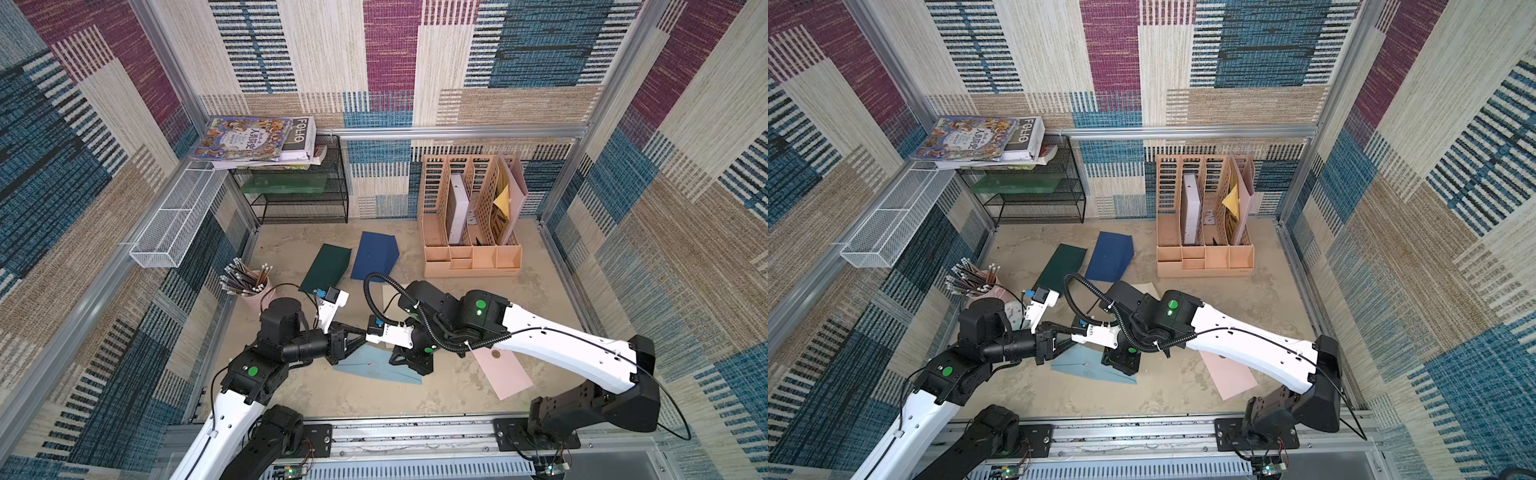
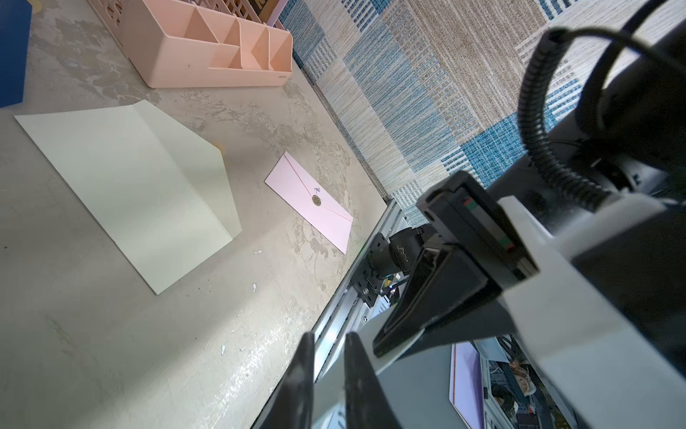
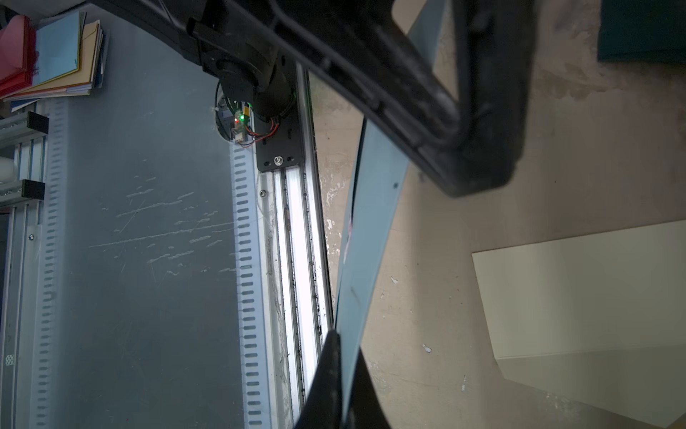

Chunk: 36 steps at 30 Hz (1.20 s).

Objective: Open the envelope
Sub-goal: Pick up the envelope from the center of the board.

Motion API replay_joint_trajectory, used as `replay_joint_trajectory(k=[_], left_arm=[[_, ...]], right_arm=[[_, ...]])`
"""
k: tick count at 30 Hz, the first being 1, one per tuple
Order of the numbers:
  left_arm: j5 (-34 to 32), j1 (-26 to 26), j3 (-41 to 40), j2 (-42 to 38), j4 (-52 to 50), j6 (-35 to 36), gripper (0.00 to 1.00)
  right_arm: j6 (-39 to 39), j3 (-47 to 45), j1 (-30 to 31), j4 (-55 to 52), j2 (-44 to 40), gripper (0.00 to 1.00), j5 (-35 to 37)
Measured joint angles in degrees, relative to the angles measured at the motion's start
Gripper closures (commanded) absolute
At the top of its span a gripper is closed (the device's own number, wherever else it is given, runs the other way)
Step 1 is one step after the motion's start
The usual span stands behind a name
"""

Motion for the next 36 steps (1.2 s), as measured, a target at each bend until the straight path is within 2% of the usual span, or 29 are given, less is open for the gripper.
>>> replay_joint_trajectory(k=[3,6,9,13,17,24,29,36], left_arm=[[2.23,0.00,1.99,0.90,-2.10,1.62,0.66],[4.79,0.00,4.24,2.10,-4.72,3.82,0.59],[7.30,-0.02,5.14,2.75,-6.29,5.53,0.57],[7.48,-0.04,5.31,3.23,-6.51,6.49,0.60],[1.14,0.35,6.82,0.63,-7.69,6.67,0.57],[-10.93,1.53,8.26,-2.97,-7.61,4.98,0.62],[-14.34,2.47,7.04,-4.66,-6.56,4.57,0.64],[-12.39,4.37,6.60,-3.50,-4.81,4.39,0.64]], right_arm=[[-0.52,-0.35,0.37,0.26,-0.44,1.00,-0.02],[-0.72,-0.35,0.28,0.85,-0.46,1.00,0.48],[-0.87,-0.31,-0.02,1.03,-0.44,1.00,0.98],[-1.11,0.52,-0.59,0.31,-0.42,1.00,1.20],[-0.96,-0.17,-0.81,1.09,-1.90,1.00,2.03],[0.37,-2.95,-2.08,3.02,-5.86,1.00,3.93],[1.88,-5.51,-3.52,3.10,-9.46,1.00,4.90],[3.96,-8.28,-5.90,4.39,-14.88,1.00,5.35]])
